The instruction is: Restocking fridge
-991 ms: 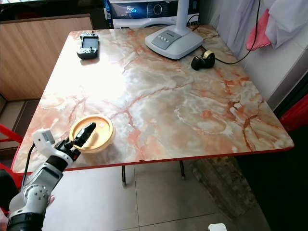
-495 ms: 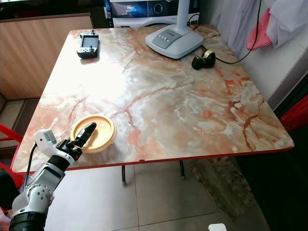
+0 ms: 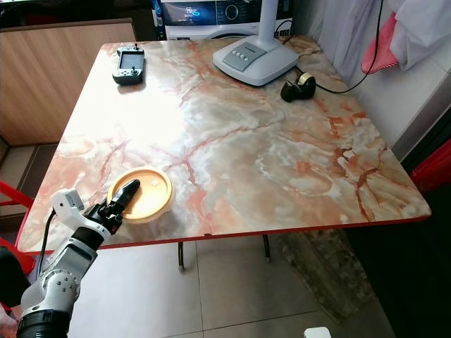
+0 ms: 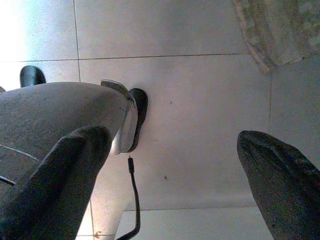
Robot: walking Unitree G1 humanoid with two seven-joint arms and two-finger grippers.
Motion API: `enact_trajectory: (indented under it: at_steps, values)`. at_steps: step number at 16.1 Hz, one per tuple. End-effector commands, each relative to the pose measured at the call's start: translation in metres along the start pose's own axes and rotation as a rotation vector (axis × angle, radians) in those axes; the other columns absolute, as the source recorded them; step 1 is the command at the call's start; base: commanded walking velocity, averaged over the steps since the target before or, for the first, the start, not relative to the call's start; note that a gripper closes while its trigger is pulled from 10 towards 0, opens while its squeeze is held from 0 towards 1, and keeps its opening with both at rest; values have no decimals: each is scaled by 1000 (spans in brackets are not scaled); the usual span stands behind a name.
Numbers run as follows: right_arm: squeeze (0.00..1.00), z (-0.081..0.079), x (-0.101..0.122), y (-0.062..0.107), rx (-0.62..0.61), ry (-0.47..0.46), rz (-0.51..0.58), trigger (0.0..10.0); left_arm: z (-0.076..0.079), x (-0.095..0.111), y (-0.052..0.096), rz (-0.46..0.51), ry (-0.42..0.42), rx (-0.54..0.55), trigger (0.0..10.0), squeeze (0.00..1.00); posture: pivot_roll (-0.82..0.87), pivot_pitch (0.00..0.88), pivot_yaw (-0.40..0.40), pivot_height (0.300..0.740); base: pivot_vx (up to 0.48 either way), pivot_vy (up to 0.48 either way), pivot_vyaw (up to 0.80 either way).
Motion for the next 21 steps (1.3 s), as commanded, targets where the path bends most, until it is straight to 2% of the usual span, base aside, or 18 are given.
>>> enact_trajectory:
  at_steps: [1,10,12,13,15,16,17,18,21]
  values:
    - [0,5,-6,2,-11,-1,-17,10000,-2,-1,-1,-2,8,13,0,0,-40,136,-38,740,0,0,0]
    - [0,5,-5,2,-10,-3,-12,10000,12,25,-9,77,4,-7,0,0,-37,138,-35,740,0,0,0]
    - [0,4,-6,2,-10,-5,-11,10000,20,30,-10,94,-4,-15,0,0,-36,136,-33,740,0,0,0]
    - [0,4,-6,2,-10,-7,-11,10000,21,35,-10,114,-38,0,0,0,-34,136,-32,740,0,0,0]
    - [0,4,-7,2,-11,-11,-9,10000,21,54,-11,174,-179,77,39,0,-37,137,-26,740,0,0,0]
    - [0,4,-7,2,-12,-15,-6,10000,22,66,-10,206,-250,103,10000,0,-37,137,-26,740,0,0,0]
    - [0,4,-7,2,-13,-19,-4,10000,26,78,-8,235,-327,112,10000,0,-32,140,-21,740,0,0,0]
    - [0,3,-8,2,-15,-22,-2,10000,32,96,-6,276,-485,134,10000,0,-27,141,-16,740,0,0,0]
    - [0,1,-9,2,-11,-36,5,10000,40,104,-3,272,-661,166,10000,0,-26,138,-1,740,0,0,0]
Point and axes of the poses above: a point about 5 cm out from each wrist's last joint towards the gripper, its own y axis pointing back from the gripper into the wrist, its own x axis along the axis of the wrist's last joint, z = x × y, the point moved 6 cm from there along -y, pointing out of the wrist towards the gripper, and after that the axes turned 15 degrees about -y, right-handed, at the moved point
